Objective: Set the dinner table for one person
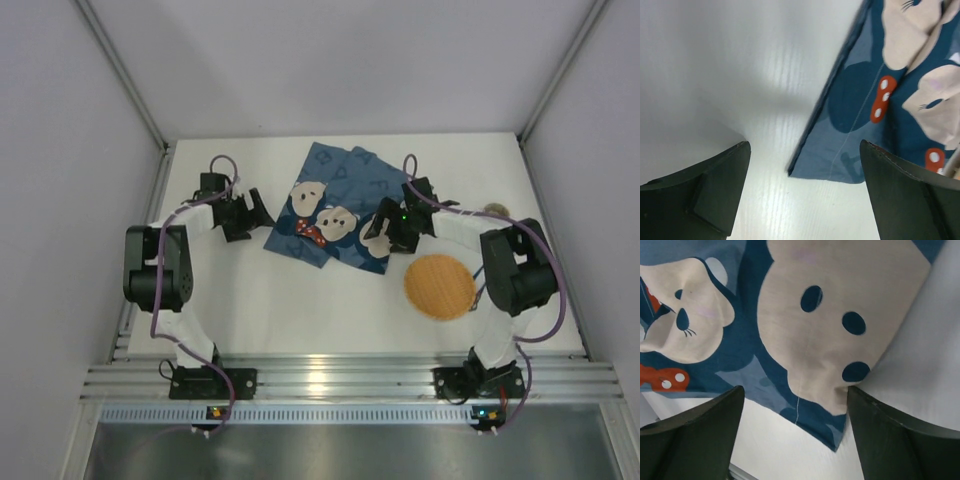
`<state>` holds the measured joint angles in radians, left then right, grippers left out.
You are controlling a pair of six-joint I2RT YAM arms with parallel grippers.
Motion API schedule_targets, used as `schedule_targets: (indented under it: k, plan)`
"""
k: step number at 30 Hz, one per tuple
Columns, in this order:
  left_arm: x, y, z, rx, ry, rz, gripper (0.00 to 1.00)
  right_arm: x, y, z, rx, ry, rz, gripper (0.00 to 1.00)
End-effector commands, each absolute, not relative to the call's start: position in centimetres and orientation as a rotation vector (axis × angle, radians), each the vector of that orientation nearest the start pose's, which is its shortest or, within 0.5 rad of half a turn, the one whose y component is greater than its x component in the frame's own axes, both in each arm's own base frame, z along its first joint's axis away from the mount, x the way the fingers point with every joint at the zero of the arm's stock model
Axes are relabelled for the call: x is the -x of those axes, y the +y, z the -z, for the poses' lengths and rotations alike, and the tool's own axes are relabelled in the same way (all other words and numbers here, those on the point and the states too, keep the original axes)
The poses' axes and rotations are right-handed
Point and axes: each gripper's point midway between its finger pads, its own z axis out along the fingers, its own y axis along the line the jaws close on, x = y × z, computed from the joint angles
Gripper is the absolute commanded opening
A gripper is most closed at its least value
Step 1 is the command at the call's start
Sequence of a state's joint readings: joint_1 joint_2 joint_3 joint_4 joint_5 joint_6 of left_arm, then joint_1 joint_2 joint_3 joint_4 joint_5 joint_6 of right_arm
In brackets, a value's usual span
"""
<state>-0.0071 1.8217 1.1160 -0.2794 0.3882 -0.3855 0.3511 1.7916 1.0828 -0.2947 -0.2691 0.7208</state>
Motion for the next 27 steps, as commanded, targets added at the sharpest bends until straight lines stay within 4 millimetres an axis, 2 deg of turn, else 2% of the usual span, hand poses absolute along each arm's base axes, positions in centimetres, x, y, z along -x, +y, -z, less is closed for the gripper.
schedule_targets:
  k: [1, 2, 3, 5, 6, 8, 9, 12, 14, 15, 16, 19, 21, 24, 27]
  plan:
    - [-41.8, -10.0, -2.8, 0.314, 2.56, 0.783, 0.96, -35.6, 21.7, -2.4, -0.427, 2.707, -0.7, 0.81]
    - [-42.5, -10.3, -3.1, 0.298, 2.553, 0.812, 0.94, -35.4, 21.7, -1.8, -0.433, 2.725, -0.698, 0.77]
    - [-42.3, -11.0, -2.0, 0.283, 2.584, 0.858, 0.94, -35.4, 21.8, -1.6, -0.435, 2.73, -0.697, 0.69]
    - [-42.3, -12.0, -1.6, 0.251, 2.61, 0.891, 0.93, -35.4, 21.9, -1.1, -0.436, 2.747, -0.697, 0.59]
    - [-41.9, -12.9, -1.0, 0.222, 2.629, 0.929, 0.92, -35.4, 21.9, -1.0, -0.436, 2.749, -0.697, 0.49]
    - [-41.6, -14.4, -0.4, 0.182, 2.647, 0.979, 0.91, -35.5, 22.1, -0.8, -0.433, 2.757, -0.707, 0.42]
    - [-41.4, -15.1, -0.3, 0.166, 2.653, 1.021, 0.87, -35.4, 22.2, -0.7, -0.43, 2.761, -0.711, 0.34]
    - [-40.6, -16.7, 0.9, 0.142, 2.693, 1.07, 0.82, -35.8, 22.4, -0.8, -0.417, 2.761, -0.717, 0.18]
    - [-40.1, -17.5, 1.6, 0.137, 2.711, 1.103, 0.68, -36.1, 22.4, -1.1, -0.396, 2.759, -0.715, 0.12]
    - [-40.1, -17.7, 1.8, 0.144, 2.714, 1.117, 0.57, -36.3, 22.3, -1.3, -0.392, 2.757, -0.713, 0.07]
    - [-40.0, -18.0, 2.0, 0.141, 2.72, 1.129, 0.34, -36.4, 22.3, -1.4, -0.387, 2.756, -0.711, 0.04]
    - [-39.8, -18.4, 2.6, 0.137, 2.748, 1.118, 0.0, -36.9, 21.8, -2.1, -0.366, 2.749, -0.704, 0.0]
    - [-40.2, -18.0, 2.5, 0.137, 2.76, 1.068, 0.0, -37.5, 20.7, -2.7, -0.365, 2.74, -0.677, 0.0]
    - [-40.6, -16.3, 2.3, 0.174, 2.785, 0.952, 0.0, -38.2, 19.0, -4.1, -0.37, 2.712, -0.64, 0.0]
    - [-40.9, -14.1, 1.4, 0.248, 2.768, 0.879, 0.0, -39.6, 15.4, -5.5, -0.432, 2.673, -0.575, 0.0]
